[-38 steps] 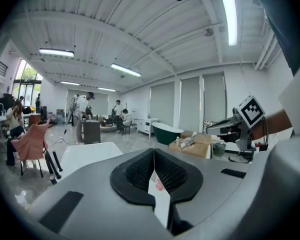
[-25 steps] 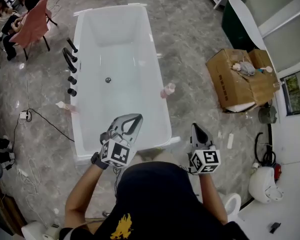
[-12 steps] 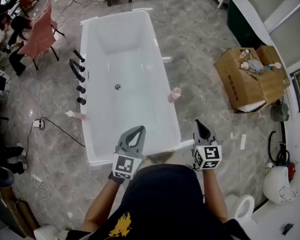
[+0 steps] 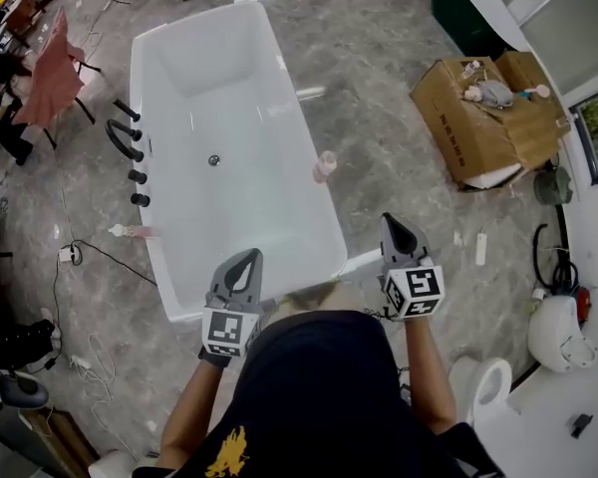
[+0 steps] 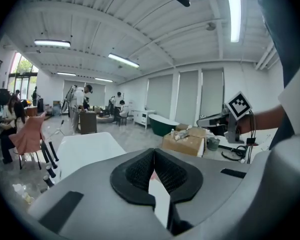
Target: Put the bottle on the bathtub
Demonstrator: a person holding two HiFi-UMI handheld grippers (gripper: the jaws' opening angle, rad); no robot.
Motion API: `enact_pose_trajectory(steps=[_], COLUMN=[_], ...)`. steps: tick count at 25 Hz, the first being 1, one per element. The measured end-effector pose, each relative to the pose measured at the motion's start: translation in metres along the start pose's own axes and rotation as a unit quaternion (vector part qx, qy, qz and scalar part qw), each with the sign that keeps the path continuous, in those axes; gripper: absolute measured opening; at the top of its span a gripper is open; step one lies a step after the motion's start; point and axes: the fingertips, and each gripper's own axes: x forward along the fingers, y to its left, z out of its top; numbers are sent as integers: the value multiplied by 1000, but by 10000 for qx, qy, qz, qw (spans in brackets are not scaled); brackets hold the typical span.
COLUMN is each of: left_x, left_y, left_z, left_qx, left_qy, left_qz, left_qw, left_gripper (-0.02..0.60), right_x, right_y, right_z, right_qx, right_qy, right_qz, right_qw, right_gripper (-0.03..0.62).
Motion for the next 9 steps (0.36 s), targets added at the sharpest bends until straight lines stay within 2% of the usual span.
enact_pose_trajectory(steps=[5,9], left_x=[3,11], left_y=[-19,-15], left_z=[-8,-3], left_qx=[-14,190], left_qy=[131,42], left_qz=[-30,58], left_qw=[9999,9998], left_gripper=[18,18], right_x=[5,23], right_y=[1,-1], right_z=[1,16], right_qx=[-316,-703], right_qy=[129,39], right_qz=[440,863], right_qw=[9984,9938], right_gripper=[2,2])
